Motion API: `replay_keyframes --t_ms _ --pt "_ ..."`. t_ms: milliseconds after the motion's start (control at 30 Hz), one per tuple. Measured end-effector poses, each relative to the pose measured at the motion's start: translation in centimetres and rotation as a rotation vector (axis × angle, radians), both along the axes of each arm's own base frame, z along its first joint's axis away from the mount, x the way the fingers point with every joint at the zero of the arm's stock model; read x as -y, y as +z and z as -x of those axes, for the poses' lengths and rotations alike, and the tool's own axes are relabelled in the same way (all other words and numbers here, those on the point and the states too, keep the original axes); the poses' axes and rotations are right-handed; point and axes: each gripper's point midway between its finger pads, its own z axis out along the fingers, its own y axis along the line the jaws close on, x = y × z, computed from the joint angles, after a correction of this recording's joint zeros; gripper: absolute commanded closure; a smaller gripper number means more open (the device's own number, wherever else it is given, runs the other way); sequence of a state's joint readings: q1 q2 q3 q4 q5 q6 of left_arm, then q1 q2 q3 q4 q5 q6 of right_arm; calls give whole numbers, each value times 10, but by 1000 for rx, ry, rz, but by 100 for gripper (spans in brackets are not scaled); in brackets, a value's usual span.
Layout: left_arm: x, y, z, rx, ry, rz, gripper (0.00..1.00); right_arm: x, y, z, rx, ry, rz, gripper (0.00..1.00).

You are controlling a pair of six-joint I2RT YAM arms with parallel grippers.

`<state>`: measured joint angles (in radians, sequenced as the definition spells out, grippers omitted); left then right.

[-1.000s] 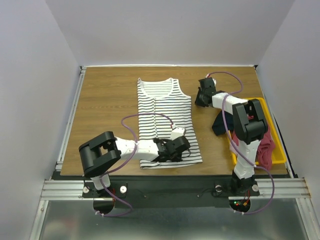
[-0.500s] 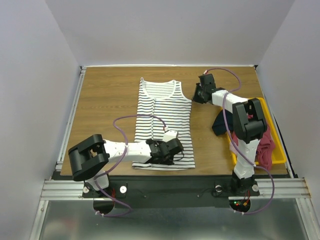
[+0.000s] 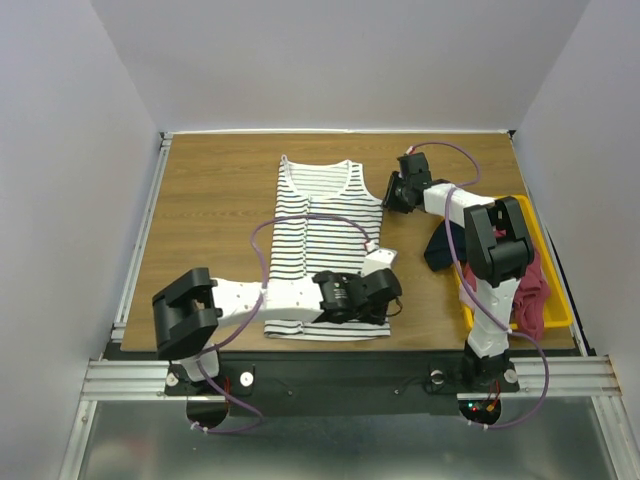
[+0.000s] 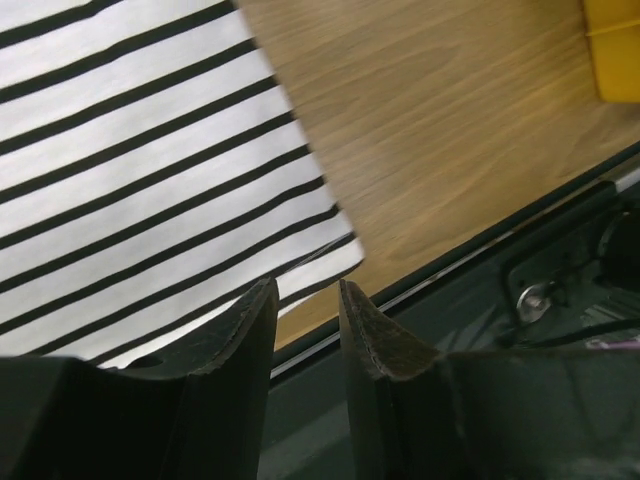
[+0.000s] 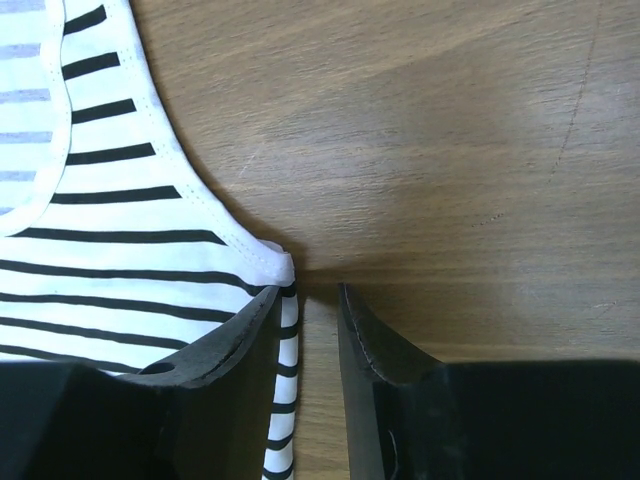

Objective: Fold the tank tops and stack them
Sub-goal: Fold the tank top

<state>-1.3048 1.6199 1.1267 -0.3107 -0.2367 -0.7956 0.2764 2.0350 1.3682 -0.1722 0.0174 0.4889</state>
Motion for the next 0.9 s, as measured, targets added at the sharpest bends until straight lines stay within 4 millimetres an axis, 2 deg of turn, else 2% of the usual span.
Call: replay_keyframes --t_ms 67,167,367,567,900 --pt "16 -1 2 4 -18 3 54 0 0 0 1 0 0 65" --pt "30 -16 7 -3 -37 -27 51 0 0 0 1 2 1 65" --pt "36 -42 16 -17 -59 -94 49 -2 -1 -4 4 4 -2 66" --pt "46 -47 19 -19 -71 -103 51 -2 -1 -5 5 4 -3 66" --pt "46 -58 22 -27 -68 -129 60 -4 0 -4 3 14 -14 66"
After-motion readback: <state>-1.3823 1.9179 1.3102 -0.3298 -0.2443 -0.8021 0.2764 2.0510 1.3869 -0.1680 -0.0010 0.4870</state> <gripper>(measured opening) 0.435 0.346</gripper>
